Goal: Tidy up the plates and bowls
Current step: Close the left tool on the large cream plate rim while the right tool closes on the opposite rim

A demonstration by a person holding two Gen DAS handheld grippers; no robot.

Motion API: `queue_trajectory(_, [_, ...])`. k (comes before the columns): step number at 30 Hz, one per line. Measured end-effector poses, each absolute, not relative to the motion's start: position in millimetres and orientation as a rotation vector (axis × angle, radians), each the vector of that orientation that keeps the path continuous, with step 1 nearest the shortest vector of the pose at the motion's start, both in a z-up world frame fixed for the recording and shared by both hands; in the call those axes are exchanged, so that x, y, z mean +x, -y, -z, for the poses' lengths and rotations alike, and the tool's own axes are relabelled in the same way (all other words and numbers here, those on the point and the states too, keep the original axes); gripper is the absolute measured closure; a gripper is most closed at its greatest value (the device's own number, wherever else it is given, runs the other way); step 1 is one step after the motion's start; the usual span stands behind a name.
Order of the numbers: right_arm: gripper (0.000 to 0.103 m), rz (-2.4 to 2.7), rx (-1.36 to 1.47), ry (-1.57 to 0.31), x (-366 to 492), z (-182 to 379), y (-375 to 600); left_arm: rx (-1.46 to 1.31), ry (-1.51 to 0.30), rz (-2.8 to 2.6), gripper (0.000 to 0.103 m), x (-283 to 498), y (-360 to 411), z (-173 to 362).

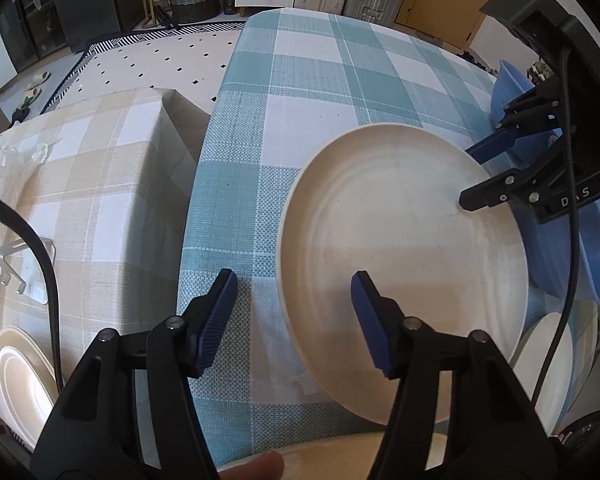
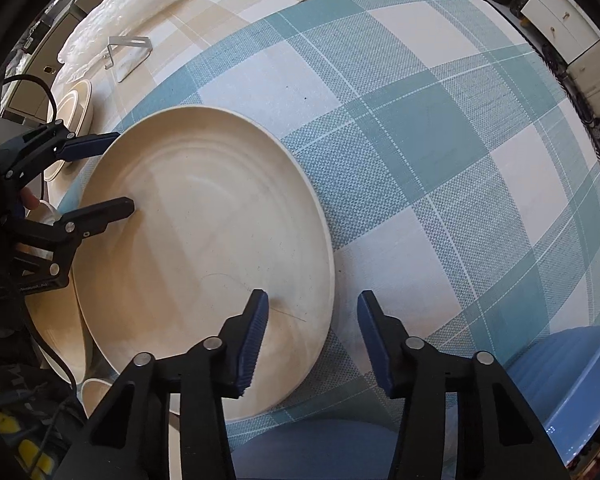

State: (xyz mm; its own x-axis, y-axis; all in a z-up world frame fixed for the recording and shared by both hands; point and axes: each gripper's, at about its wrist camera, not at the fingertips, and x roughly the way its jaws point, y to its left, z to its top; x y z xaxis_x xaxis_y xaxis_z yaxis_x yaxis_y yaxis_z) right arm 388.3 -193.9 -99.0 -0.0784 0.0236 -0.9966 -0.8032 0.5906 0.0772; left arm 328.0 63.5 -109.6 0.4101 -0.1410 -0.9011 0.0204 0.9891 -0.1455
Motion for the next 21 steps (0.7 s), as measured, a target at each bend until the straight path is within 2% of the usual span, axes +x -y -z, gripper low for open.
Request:
queue_trajectory(1, [0.065,-0.784,-0.691,-1.508,388,100,194,-0.114,-1.144,0.100,0.050,328,-63,110])
queue_trajectory(5, [0.079,-0.793,-0.686,-1.515,387,104,194,-0.133,-1.143,0.107,0.072,328,-65,109])
queue_trajectory(7, [0.082,-0.784,-0.686,-1.499,387,102,194,-0.131,-1.141,0.109,0.077,328,-65,108])
queue_trajectory(8, [0.082,-0.781,-0.681,-1.500,387,102,195,-0.142,-1.138,0.121,0.084,327,-64,108])
queue_trajectory(21, [0.087,-0.754,-0.649,-1.460,387,83,205,-0.148,-1.114,0.112,0.090,323,-67,100])
